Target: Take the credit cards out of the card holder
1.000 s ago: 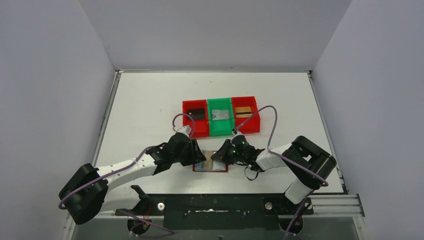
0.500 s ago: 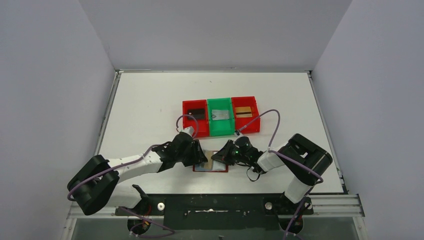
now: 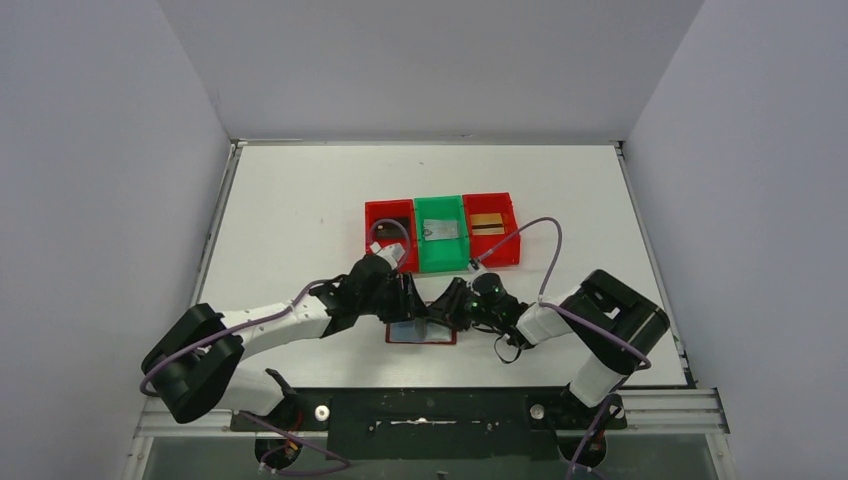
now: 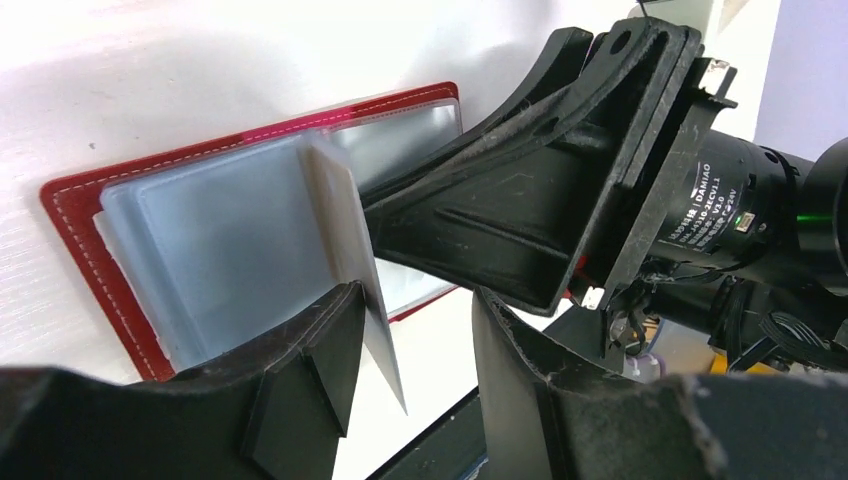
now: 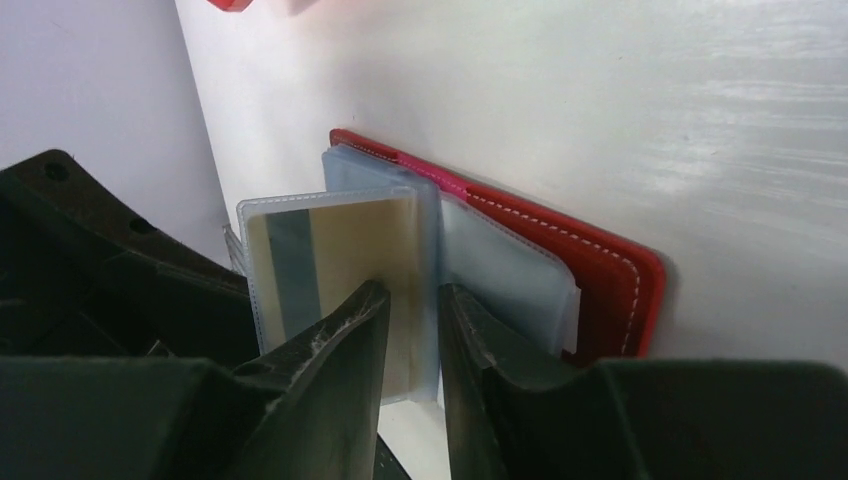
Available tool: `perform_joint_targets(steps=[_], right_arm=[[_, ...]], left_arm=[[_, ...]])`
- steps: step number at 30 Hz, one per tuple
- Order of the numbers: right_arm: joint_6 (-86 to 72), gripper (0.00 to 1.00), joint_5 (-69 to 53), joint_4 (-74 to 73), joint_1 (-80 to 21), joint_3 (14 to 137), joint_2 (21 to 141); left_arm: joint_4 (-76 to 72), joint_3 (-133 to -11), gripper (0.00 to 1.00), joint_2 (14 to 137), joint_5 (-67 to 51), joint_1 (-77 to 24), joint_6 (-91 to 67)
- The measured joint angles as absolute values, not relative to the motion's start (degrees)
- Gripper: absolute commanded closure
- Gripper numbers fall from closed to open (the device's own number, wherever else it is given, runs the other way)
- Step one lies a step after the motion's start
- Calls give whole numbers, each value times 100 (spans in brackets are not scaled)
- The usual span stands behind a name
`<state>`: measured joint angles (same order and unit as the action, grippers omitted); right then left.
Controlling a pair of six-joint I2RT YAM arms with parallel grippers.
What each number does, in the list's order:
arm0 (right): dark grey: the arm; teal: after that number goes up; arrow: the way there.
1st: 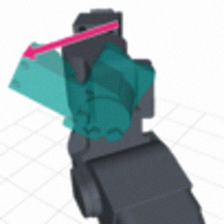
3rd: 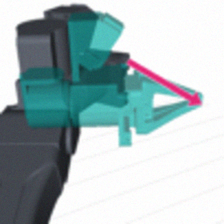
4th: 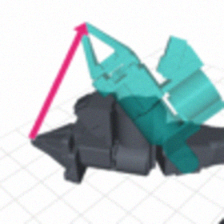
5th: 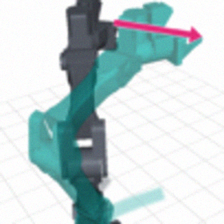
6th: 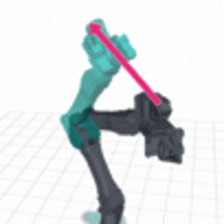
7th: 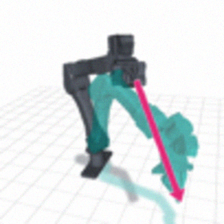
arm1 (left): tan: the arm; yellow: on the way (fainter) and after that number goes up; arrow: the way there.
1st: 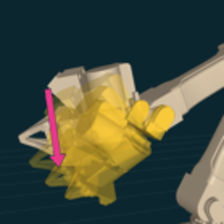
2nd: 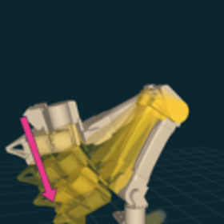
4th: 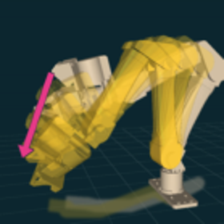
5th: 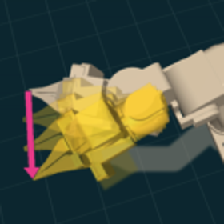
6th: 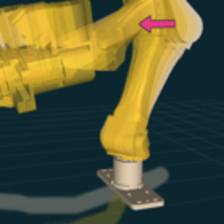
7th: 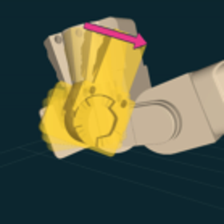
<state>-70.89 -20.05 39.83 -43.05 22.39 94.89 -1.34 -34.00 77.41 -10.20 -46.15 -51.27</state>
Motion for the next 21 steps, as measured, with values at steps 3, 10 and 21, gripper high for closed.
perform_joint_targets(steps=[3,10,21], right_arm=[[-6952,67,-2008,3844,-4305,2220,9323],[-6759,62,-1509,2762,-4320,2226,8372],[-6657,61,263,89,-4320,2628,6493]], left_arm=[[-202,-3422,57,7793,-1098,-4619,-5118],[-384,-3422,57,7865,-1203,-4641,-5120],[-633,-3673,57,8479,-1380,-4895,-5118]])
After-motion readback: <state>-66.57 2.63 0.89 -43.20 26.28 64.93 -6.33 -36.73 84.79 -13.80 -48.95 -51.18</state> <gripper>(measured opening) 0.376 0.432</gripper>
